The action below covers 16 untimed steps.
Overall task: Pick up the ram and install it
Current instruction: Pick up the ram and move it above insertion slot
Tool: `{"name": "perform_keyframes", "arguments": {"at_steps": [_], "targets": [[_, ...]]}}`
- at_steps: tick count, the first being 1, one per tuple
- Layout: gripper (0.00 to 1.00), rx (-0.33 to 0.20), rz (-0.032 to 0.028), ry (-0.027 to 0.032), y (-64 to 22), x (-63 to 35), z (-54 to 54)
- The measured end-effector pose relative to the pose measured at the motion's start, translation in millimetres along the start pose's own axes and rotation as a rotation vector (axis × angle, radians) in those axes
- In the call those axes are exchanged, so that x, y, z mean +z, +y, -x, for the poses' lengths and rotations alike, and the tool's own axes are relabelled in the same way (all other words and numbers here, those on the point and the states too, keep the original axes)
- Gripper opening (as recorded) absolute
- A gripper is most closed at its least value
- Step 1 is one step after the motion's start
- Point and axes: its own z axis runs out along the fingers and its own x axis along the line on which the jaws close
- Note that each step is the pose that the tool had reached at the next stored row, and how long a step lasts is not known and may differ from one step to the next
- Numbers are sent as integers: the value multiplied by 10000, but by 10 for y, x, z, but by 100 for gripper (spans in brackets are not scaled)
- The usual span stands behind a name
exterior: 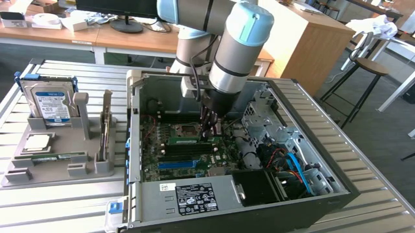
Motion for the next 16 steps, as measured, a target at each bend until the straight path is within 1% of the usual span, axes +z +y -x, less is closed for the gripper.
{"name": "perform_keyframes", "arguments": {"at_steps": [16], "targets": [[11, 0, 0, 0, 2, 92, -4]]}}
